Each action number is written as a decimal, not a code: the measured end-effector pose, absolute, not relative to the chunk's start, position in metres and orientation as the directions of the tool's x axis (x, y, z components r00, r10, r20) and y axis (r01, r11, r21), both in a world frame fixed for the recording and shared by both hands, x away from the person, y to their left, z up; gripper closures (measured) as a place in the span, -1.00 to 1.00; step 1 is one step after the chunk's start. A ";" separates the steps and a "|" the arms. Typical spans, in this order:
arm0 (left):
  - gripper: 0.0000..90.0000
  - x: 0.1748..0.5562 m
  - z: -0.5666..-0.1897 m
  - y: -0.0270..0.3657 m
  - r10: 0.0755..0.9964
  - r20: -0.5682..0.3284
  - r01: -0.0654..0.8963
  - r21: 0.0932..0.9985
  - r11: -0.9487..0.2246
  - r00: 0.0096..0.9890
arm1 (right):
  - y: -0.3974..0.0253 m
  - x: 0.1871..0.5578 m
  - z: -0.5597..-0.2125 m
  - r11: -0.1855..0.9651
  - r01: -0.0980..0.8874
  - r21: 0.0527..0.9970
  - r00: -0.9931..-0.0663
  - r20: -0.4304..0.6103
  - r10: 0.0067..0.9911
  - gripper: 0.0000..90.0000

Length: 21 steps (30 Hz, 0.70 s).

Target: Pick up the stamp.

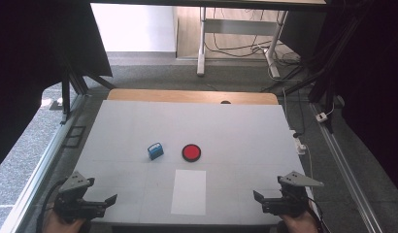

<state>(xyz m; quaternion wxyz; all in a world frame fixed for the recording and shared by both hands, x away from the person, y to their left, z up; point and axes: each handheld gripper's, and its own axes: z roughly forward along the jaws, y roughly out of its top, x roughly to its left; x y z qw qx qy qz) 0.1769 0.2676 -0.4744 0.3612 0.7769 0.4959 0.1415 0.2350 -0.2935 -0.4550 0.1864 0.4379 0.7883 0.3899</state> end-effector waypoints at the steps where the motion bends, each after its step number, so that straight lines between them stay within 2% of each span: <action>1: -0.94 0.177 -0.474 0.268 0.873 -0.139 0.668 0.702 -0.247 0.468 | -0.294 0.235 -0.455 0.312 0.544 0.778 -0.554 0.054 0.831 -1.00; 12: -0.96 0.174 -0.474 0.267 0.872 -0.124 0.661 0.705 -0.258 0.473 | -0.294 0.235 -0.454 0.314 0.539 0.782 -0.585 0.079 0.807 -1.00; 21: -0.98 0.175 -0.474 0.269 0.859 -0.155 0.666 0.702 -0.252 0.488 | -0.292 0.234 -0.454 0.326 0.532 0.782 -0.596 0.072 0.800 -1.00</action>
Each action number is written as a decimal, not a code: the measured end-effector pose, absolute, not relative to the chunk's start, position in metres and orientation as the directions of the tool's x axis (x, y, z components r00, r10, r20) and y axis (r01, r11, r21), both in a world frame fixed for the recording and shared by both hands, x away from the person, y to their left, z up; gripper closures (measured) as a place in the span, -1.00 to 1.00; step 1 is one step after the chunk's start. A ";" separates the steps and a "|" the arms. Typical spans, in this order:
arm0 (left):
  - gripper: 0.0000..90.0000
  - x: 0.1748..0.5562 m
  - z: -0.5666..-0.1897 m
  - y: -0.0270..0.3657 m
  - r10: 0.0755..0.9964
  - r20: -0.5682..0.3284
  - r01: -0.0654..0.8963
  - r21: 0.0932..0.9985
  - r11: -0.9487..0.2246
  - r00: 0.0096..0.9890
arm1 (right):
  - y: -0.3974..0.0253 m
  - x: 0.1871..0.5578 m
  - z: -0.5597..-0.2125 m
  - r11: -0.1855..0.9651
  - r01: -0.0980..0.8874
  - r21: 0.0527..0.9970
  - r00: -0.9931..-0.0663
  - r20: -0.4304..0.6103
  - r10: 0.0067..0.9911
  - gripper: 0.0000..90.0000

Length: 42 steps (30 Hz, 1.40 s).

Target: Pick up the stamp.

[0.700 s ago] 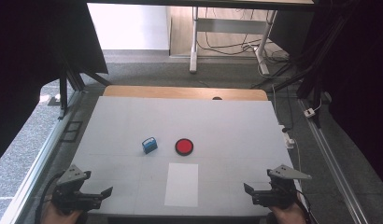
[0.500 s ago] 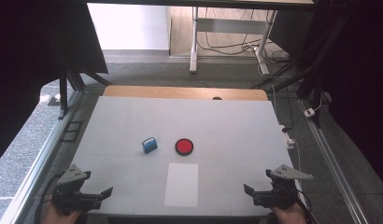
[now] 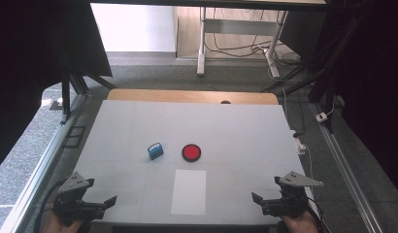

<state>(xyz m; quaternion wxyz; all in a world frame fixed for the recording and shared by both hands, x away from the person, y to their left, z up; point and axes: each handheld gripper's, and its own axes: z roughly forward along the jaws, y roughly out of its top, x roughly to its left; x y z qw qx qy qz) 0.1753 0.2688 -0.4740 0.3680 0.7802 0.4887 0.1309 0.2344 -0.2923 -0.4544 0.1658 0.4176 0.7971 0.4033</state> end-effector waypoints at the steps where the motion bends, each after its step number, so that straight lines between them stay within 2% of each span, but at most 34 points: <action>1: -0.98 0.176 -0.474 0.270 0.854 -0.168 0.669 0.700 -0.248 0.493 | -0.292 0.234 -0.454 0.330 0.531 0.780 -0.601 0.072 0.796 -1.00; 21: -0.99 0.181 -0.471 0.272 0.829 -0.226 0.679 0.697 -0.230 0.512 | -0.289 0.234 -0.455 0.361 0.522 0.773 -0.622 0.056 0.781 -1.00; 36: -1.00 0.190 -0.467 0.262 0.825 -0.175 0.633 0.731 -0.257 0.538 | -0.289 0.235 -0.455 0.367 0.525 0.768 -0.626 0.057 0.777 -1.00; 42: -1.00 0.195 -0.464 0.258 0.815 -0.195 0.624 0.743 -0.241 0.546 | -0.289 0.235 -0.455 0.369 0.524 0.768 -0.628 0.056 0.776 -1.00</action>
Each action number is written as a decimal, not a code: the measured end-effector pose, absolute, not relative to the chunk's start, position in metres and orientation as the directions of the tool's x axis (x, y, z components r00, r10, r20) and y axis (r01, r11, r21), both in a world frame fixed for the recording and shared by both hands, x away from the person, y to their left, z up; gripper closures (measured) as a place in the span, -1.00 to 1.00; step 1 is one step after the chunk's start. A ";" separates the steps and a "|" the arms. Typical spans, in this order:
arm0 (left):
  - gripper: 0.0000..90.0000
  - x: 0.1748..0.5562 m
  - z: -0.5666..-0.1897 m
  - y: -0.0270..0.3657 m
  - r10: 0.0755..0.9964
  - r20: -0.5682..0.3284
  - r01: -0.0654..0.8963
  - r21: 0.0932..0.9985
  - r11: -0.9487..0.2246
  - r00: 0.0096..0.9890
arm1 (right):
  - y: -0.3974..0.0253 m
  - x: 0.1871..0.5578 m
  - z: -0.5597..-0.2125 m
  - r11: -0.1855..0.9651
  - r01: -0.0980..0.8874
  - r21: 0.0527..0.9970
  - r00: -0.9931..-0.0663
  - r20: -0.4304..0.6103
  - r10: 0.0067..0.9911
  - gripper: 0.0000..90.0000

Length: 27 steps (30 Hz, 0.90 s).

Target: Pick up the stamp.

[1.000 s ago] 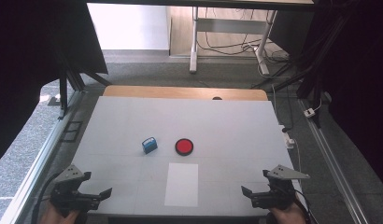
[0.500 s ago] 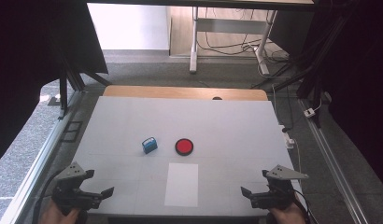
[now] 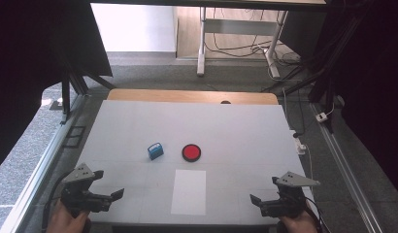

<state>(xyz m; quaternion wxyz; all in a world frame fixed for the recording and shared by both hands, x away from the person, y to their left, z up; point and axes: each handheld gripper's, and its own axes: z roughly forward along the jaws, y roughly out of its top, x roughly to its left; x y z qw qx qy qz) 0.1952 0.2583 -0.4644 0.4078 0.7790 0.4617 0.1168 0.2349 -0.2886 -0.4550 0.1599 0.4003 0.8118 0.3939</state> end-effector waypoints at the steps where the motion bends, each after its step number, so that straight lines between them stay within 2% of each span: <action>1: -1.00 0.197 -0.464 0.258 0.813 -0.194 0.623 0.743 -0.244 0.549 | -0.289 0.235 -0.455 0.368 0.525 0.768 -0.629 0.058 0.775 -1.00; 27: -1.00 0.249 -0.471 0.236 0.790 -0.162 0.603 0.739 -0.300 0.591 | -0.289 0.236 -0.455 0.363 0.531 0.766 -0.627 0.067 0.776 -1.00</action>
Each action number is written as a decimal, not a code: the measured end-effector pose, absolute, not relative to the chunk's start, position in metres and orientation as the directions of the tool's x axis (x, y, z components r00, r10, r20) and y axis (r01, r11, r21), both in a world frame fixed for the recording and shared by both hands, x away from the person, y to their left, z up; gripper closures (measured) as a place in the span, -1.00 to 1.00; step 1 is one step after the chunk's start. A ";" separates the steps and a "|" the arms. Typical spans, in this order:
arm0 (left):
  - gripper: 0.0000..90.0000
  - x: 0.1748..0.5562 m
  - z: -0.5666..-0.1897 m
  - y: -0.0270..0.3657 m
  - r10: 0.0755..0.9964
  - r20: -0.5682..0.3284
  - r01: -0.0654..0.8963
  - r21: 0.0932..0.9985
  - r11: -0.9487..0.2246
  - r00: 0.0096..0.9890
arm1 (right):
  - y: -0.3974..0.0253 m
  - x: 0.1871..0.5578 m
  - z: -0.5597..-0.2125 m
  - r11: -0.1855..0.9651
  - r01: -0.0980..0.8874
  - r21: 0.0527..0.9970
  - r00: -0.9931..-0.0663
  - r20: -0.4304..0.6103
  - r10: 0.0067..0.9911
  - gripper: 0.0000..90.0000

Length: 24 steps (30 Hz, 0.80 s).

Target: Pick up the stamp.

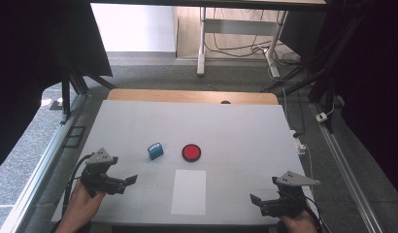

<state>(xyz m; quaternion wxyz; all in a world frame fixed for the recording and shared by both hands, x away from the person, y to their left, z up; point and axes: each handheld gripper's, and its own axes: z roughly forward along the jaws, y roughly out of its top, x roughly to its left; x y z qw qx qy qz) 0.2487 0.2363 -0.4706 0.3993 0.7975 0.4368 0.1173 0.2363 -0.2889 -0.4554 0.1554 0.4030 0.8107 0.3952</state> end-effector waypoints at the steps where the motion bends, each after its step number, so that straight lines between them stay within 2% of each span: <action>1: -1.00 0.249 -0.471 0.236 0.790 -0.162 0.603 0.739 -0.300 0.591 | -0.289 0.236 -0.455 0.360 0.532 0.766 -0.625 0.068 0.778 -1.00; 13: -1.00 0.277 -0.480 0.222 0.784 -0.160 0.602 0.735 -0.311 0.600 | -0.289 0.237 -0.455 0.362 0.533 0.765 -0.624 0.067 0.778 -1.00; 24: -1.00 0.303 -0.482 0.206 0.769 -0.132 0.604 0.705 -0.371 0.626 | -0.288 0.237 -0.456 0.366 0.533 0.763 -0.629 0.067 0.775 -1.00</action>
